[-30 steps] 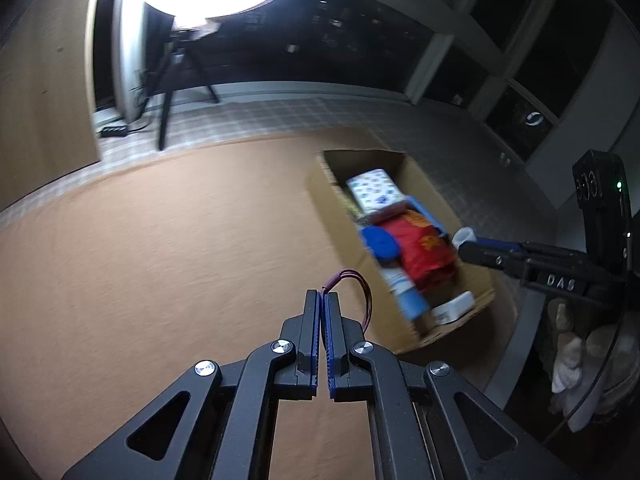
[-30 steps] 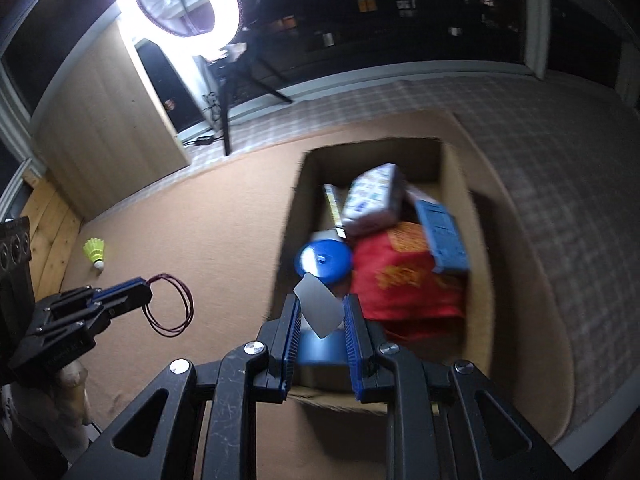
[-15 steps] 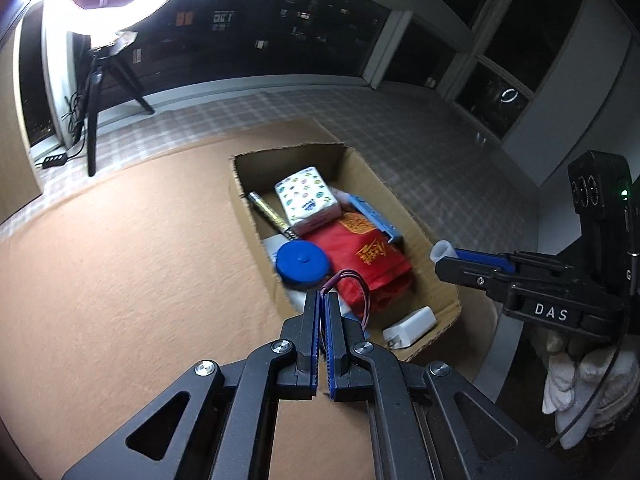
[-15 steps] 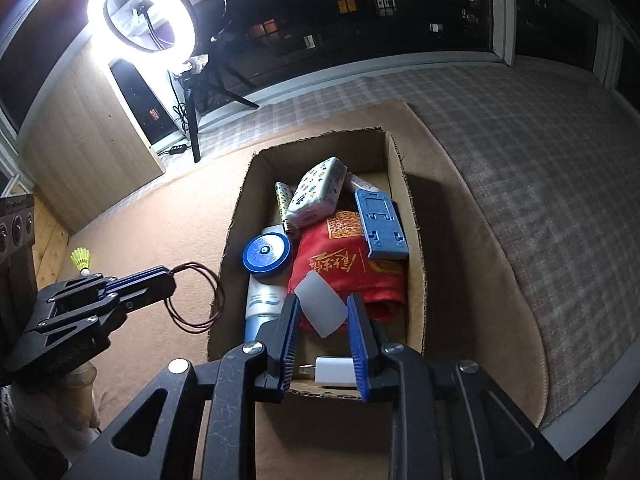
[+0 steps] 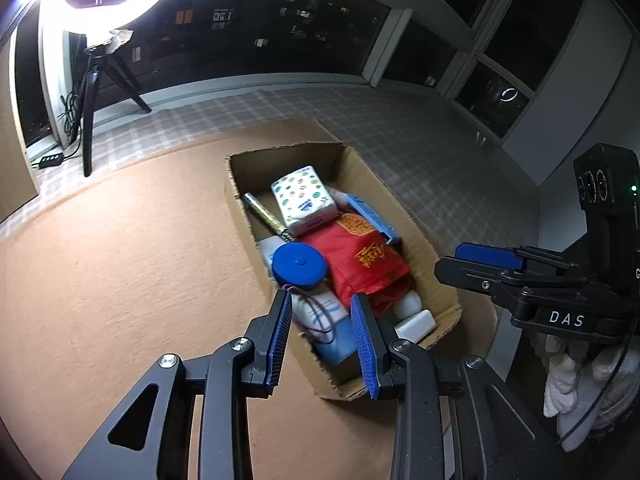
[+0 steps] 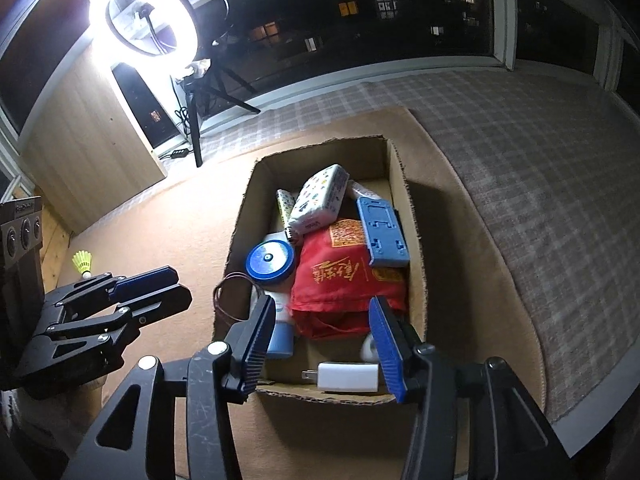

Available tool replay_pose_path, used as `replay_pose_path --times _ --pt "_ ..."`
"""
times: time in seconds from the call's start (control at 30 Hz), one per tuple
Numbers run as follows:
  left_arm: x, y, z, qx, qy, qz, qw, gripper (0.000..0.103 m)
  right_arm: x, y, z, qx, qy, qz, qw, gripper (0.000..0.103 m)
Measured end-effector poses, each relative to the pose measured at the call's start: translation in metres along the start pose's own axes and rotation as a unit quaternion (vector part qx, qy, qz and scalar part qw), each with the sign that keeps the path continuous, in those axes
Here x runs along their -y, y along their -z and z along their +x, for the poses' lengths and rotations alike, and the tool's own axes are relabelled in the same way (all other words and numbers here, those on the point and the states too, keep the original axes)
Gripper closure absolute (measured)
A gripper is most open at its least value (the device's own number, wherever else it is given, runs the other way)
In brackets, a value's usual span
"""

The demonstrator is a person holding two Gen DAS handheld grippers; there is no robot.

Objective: Organize objects
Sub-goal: 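Carry the cord and white plug into the box and release both, then move the right tool to the yellow shuttlecock and grasp its base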

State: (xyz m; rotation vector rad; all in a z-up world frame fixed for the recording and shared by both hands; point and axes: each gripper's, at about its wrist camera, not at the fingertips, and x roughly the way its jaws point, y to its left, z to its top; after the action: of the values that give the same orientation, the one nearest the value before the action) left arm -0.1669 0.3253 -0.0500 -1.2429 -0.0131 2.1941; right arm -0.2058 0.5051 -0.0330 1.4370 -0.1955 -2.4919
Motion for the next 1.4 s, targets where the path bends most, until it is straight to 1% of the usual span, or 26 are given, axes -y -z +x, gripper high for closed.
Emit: replay_pose_path --times 0.2,0.37,0.57,0.77,0.87,0.9,0.93,1.03,1.07,1.1,1.13,1.17,1.33,1.4 --pt "-0.017 0.008 -0.014 0.004 -0.011 -0.014 0.9998 0.07 -0.016 -0.001 0.004 -0.005 -0.013 -0.006 1.0 0.058" --pt "-0.039 0.018 -0.039 0.018 -0.024 -0.036 0.9989 0.07 -0.039 0.0 0.01 -0.011 -0.034 -0.018 0.999 0.058" --pt "-0.069 0.033 -0.076 0.034 -0.051 -0.06 0.9963 0.069 -0.081 -0.005 0.017 -0.017 -0.072 -0.041 0.996 0.058" --pt "-0.112 0.057 -0.121 0.053 -0.083 -0.1 0.9901 0.065 -0.141 -0.015 0.022 -0.019 -0.101 -0.087 0.991 0.058" --pt "-0.139 0.07 -0.144 0.063 -0.102 -0.125 0.9849 0.064 -0.178 -0.02 0.025 -0.02 -0.116 -0.114 0.986 0.057" --pt "-0.146 0.074 -0.151 0.066 -0.108 -0.132 0.9832 0.063 -0.191 -0.021 0.026 -0.021 -0.122 -0.124 0.985 0.054" --pt "-0.156 0.078 -0.16 0.07 -0.114 -0.141 0.9809 0.06 -0.206 -0.023 0.028 -0.022 -0.13 -0.135 0.982 0.052" --pt "-0.187 0.093 -0.185 0.078 -0.132 -0.163 0.9746 0.055 -0.246 -0.026 0.035 -0.027 -0.146 -0.162 0.976 0.05" --pt "-0.199 0.098 -0.195 0.082 -0.14 -0.172 0.9717 0.049 -0.259 -0.028 0.04 -0.03 -0.151 -0.17 0.973 0.05" --pt "-0.207 0.102 -0.201 0.084 -0.145 -0.177 0.9699 0.044 -0.27 -0.029 0.043 -0.033 -0.155 -0.176 0.972 0.047" --pt "-0.217 0.106 -0.209 0.086 -0.152 -0.186 0.967 0.036 -0.282 -0.03 0.047 -0.036 -0.159 -0.182 0.97 0.043" --pt "-0.229 0.111 -0.217 0.09 -0.16 -0.195 0.9636 0.033 -0.293 -0.032 0.051 -0.039 -0.165 -0.187 0.968 0.041" --pt "-0.29 0.136 -0.252 0.102 -0.181 -0.241 0.9481 0.032 -0.35 -0.041 0.076 -0.058 -0.193 -0.212 0.956 0.038" --pt "-0.315 0.143 -0.261 0.105 -0.189 -0.256 0.9423 0.03 -0.369 -0.044 0.088 -0.07 -0.203 -0.215 0.953 0.036"
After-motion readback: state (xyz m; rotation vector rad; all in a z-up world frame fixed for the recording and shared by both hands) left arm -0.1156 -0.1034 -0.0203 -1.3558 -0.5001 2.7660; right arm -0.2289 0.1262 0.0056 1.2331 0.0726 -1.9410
